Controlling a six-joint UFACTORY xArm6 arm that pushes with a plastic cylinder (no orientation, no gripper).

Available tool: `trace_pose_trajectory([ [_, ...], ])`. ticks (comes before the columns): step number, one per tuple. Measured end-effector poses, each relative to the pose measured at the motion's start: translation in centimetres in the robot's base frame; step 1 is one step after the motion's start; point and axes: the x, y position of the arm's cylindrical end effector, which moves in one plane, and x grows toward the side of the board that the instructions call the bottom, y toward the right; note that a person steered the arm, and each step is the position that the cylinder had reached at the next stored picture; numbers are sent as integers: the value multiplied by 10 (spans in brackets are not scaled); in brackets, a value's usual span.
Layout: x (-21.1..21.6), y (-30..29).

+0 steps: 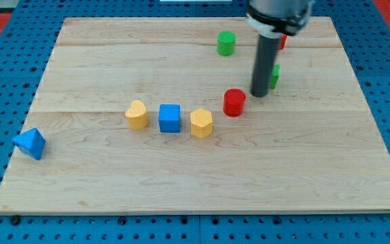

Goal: Push the blue triangle below the green circle

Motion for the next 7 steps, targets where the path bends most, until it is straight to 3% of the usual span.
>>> trace_pose_trajectory([
  [1, 87, -8],
  [2, 187, -122],
  [3, 204, -172],
  [5, 184, -419],
  [6, 162, -434],
  [7, 119, -413],
])
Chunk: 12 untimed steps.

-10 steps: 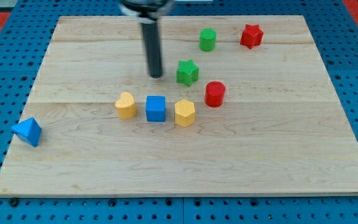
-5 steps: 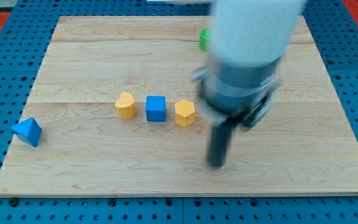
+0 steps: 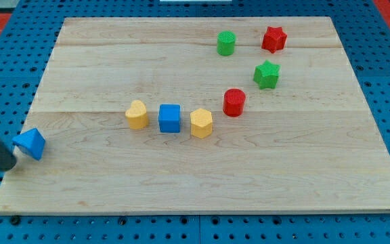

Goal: Push the blue triangle below the green circle

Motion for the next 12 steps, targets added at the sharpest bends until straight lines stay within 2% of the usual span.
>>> trace_pose_trajectory([
  [1, -50, 25],
  [2, -73, 81],
  [3, -51, 59],
  [4, -55, 83],
  [6, -104, 114],
  [8, -121, 203],
  [10, -177, 268],
  [11, -184, 314],
  [12, -185, 332],
])
